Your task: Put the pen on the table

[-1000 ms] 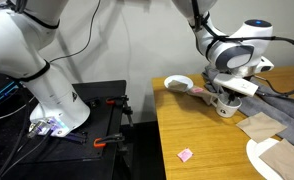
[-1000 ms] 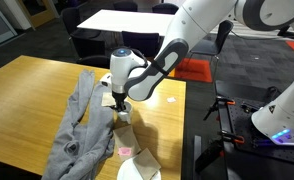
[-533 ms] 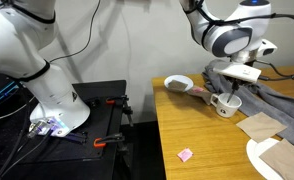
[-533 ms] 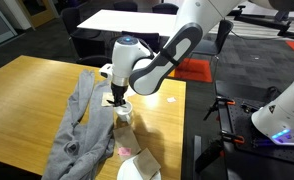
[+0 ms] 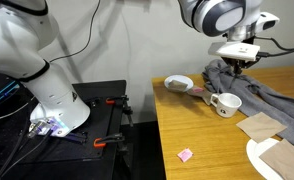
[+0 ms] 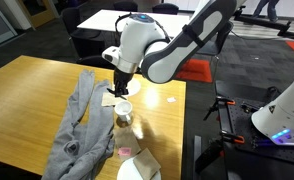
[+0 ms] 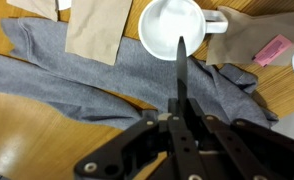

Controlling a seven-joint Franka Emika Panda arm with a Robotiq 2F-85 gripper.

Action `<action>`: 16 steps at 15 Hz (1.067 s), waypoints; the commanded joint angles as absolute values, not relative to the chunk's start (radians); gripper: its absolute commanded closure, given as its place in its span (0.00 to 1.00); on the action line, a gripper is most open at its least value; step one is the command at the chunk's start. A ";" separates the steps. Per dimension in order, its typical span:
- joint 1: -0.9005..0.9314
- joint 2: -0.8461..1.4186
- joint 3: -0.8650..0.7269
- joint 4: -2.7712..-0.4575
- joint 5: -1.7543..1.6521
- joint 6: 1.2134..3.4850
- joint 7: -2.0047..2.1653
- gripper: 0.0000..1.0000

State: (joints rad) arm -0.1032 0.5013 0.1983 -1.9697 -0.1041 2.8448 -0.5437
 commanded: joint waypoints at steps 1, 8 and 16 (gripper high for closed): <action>-0.123 0.372 0.193 -2.092 -0.059 2.844 -0.455 0.97; -0.138 0.311 0.152 -2.175 0.072 2.823 -0.313 0.97; -0.127 0.342 0.099 -2.202 0.123 2.739 -0.188 0.97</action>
State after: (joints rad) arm -0.1386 0.3517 0.1124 -2.1884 0.0989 2.7936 -0.2284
